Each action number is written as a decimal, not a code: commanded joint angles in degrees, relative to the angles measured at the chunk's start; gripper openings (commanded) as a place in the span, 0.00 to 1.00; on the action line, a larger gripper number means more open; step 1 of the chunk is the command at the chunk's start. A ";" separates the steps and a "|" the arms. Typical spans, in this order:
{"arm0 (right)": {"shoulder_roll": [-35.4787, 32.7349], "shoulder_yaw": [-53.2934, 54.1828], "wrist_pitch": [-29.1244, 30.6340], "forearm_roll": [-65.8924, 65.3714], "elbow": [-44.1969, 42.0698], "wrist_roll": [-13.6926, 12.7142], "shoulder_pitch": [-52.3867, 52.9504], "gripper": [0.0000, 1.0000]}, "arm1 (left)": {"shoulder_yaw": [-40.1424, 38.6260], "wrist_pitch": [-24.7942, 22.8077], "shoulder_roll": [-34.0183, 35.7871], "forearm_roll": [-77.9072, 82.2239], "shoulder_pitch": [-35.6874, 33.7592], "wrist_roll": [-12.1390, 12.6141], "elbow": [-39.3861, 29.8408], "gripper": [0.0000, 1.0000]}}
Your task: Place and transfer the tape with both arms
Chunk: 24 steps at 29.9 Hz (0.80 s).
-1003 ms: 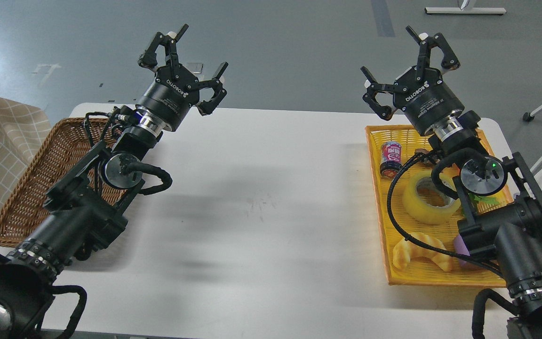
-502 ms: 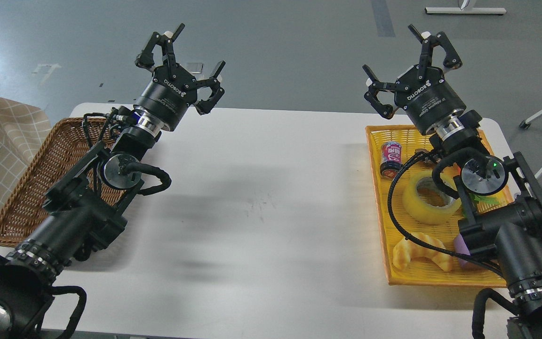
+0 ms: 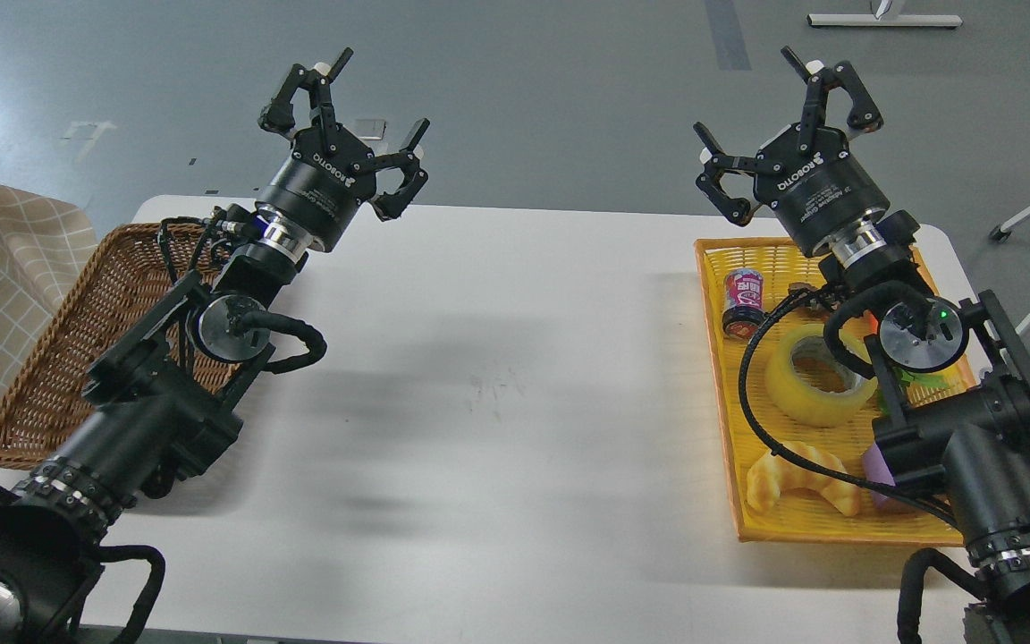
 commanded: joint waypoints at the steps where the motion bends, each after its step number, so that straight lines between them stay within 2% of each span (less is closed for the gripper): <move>1: 0.00 0.02 0.00 0.02 -0.03 0.00 -0.06 1.00 | 0.00 0.00 0.07 0.00 -0.12 0.00 -0.01 0.98; 24: 0.00 0.02 0.00 -0.07 -0.04 0.00 -0.68 1.00 | 0.08 0.00 -1.25 -0.09 0.41 -0.09 -0.01 0.98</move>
